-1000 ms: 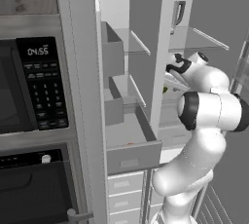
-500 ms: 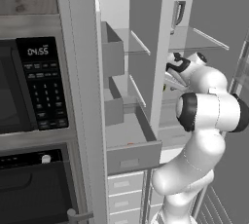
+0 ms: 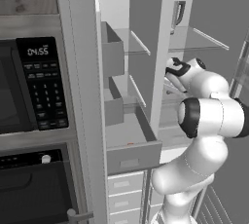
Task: Take the lemon wedge and squash from the fridge shelf and place them in the freezer drawer to begin freezing them.
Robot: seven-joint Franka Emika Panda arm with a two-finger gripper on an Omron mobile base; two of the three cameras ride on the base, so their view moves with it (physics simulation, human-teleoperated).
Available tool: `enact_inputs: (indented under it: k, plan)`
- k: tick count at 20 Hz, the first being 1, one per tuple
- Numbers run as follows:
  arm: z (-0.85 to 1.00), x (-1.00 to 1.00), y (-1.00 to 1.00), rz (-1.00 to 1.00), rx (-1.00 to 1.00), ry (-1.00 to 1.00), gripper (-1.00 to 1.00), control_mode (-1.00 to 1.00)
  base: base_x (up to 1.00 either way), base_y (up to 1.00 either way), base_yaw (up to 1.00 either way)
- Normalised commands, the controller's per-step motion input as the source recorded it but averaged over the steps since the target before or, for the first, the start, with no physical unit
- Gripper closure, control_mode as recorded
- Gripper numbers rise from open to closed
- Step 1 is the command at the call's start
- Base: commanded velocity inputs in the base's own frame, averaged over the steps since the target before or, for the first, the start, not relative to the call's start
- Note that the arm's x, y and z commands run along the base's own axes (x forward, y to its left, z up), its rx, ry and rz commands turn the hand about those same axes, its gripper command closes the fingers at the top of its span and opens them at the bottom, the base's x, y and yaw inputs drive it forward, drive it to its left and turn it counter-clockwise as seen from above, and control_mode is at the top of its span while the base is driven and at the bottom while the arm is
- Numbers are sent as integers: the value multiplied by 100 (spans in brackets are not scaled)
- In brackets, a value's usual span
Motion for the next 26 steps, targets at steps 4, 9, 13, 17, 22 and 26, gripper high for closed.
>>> enact_inputs:
  k: [4,9,13,17,22,26]
  plan:
    - [0,-2,0,0,5,-2,100,-100,0,0,0]
    - [19,-58,0,0,3,-10,100,-100,0,0,0]
    - [62,-82,1,0,0,-9,100,-100,0,0,0]
    - [83,-88,2,0,0,-2,100,-100,0,0,0]
    - [33,-100,6,0,0,0,100,-100,0,0,0]
    - [7,-100,24,0,0,1,100,-100,0,0,0]
